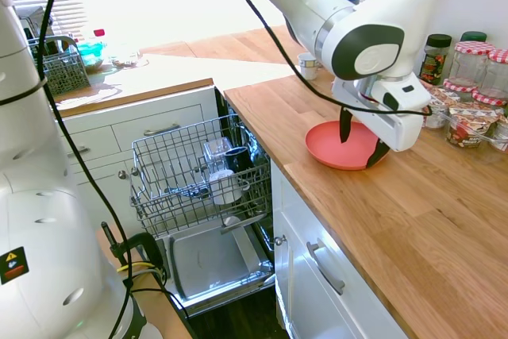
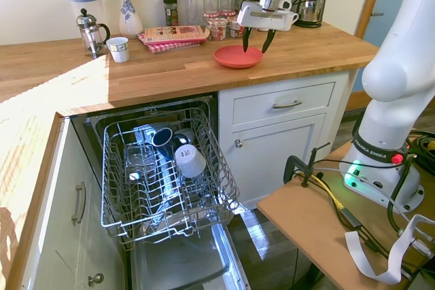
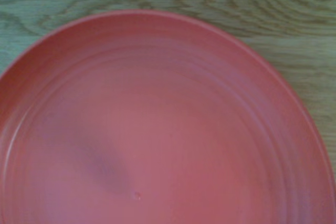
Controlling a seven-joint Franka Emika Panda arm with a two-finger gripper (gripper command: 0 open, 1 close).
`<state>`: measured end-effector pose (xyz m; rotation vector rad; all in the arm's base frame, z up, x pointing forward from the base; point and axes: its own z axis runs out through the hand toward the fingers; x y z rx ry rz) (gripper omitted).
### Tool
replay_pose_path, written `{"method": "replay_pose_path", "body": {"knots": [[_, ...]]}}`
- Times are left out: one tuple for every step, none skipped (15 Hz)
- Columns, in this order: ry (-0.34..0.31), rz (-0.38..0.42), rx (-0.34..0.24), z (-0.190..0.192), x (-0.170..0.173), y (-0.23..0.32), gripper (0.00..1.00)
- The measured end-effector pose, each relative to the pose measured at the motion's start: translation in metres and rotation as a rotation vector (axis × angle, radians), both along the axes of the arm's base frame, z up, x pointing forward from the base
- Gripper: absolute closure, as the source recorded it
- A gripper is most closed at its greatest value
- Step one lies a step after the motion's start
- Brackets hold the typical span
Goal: Put the plate in the dishwasher
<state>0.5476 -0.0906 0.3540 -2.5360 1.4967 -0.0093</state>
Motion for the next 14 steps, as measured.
{"method": "replay_pose_path", "body": {"knots": [[0.003,-0.002,0.004,-0.003,0.004,0.000,1.00],[0.007,-0.002,0.010,-0.008,0.006,-0.001,1.00],[0.011,-0.005,0.018,-0.012,0.008,-0.001,1.00],[0.013,-0.007,0.023,-0.015,0.010,-0.002,1.00],[0.015,-0.010,0.029,-0.018,0.012,-0.002,1.00],[0.012,-0.015,0.035,-0.018,0.014,-0.003,1.00],[0.009,-0.023,0.042,-0.018,0.015,-0.004,1.00],[0.007,-0.027,0.050,-0.018,0.016,-0.005,1.00],[0.005,-0.028,0.054,-0.018,0.016,-0.006,1.00],[0.005,-0.029,0.055,-0.019,0.017,-0.006,1.00],[0.005,-0.030,0.055,-0.019,0.018,-0.007,1.00],[0.004,-0.031,0.056,-0.020,0.020,-0.007,1.00],[0.006,-0.031,0.057,-0.021,0.021,-0.007,1.00],[0.008,-0.031,0.059,-0.021,0.022,-0.007,1.00]]}}
